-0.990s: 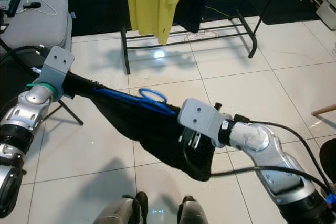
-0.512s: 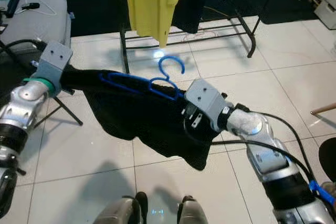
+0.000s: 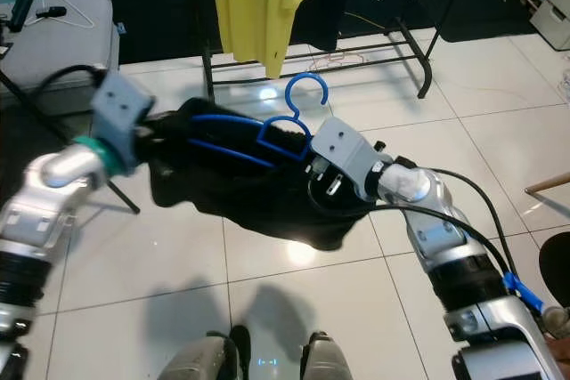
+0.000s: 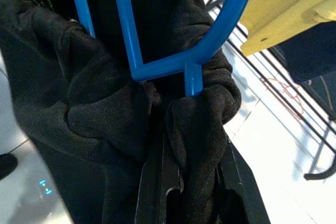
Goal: Hang hanger
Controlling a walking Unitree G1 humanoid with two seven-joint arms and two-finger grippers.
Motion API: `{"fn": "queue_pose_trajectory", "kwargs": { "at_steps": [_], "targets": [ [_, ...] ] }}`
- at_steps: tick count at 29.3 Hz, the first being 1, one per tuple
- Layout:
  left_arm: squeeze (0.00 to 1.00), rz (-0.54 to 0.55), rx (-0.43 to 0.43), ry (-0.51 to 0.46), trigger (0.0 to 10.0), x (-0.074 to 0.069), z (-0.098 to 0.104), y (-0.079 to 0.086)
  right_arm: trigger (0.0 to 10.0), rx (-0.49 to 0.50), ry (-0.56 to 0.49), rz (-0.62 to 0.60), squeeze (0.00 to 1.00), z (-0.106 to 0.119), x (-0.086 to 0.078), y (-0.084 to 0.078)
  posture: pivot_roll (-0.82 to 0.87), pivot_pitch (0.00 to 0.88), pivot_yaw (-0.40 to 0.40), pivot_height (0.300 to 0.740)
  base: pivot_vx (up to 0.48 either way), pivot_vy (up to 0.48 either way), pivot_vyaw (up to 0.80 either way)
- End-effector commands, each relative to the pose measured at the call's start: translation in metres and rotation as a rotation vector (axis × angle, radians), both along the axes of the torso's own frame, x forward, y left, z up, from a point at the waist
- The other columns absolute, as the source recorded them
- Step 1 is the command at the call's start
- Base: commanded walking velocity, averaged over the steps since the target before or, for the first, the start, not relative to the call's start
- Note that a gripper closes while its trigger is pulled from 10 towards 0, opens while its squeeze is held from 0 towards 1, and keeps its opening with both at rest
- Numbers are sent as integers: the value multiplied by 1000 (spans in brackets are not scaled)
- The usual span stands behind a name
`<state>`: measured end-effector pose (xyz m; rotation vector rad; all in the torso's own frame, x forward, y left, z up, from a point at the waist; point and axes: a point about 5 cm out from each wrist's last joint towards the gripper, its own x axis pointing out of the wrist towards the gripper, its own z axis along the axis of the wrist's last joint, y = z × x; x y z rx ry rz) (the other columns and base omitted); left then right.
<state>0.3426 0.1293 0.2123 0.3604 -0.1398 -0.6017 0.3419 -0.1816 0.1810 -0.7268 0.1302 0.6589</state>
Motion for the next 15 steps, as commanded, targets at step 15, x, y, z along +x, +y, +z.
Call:
{"fn": "queue_pose_trajectory", "kwargs": {
  "at_steps": [15],
  "targets": [
    [0,-211,-43,-259,10000,-39,39,-52,10000,-31,138,69,0,-25,-2,1,-106,113,106,740,0,0,0]
  ]
}}
